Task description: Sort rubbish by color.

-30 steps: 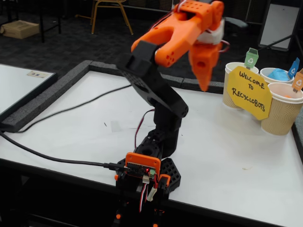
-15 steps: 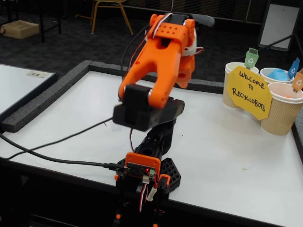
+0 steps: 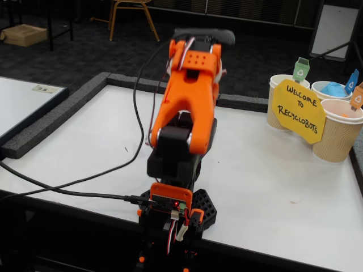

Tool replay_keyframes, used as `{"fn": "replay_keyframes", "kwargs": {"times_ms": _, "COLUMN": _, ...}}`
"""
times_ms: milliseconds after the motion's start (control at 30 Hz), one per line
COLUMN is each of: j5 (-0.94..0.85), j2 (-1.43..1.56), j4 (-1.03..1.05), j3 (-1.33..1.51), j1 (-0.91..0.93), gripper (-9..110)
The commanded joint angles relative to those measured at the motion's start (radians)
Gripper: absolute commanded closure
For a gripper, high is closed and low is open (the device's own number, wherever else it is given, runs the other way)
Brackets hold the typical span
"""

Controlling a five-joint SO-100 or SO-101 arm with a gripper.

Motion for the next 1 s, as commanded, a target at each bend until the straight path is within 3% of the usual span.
{"fn": "replay_keyframes", "kwargs": {"times_ms": 0, "j5": 0.091, "j2": 0.115, "j4": -0.054, "j3": 0.037, "j1": 0.081, "gripper": 101}}
{"fn": "replay_keyframes", "kwargs": {"times_ms": 467, "j5": 0.285, "j2": 0.195, "j4": -0.135, "j3": 0.259, "j1": 0.255, "gripper": 101}}
{"fn": "replay_keyframes", "kwargs": {"times_ms": 967, "j5": 0.299, "j2": 0.195, "j4": -0.141, "j3": 0.316, "j1": 0.123, "gripper": 101}}
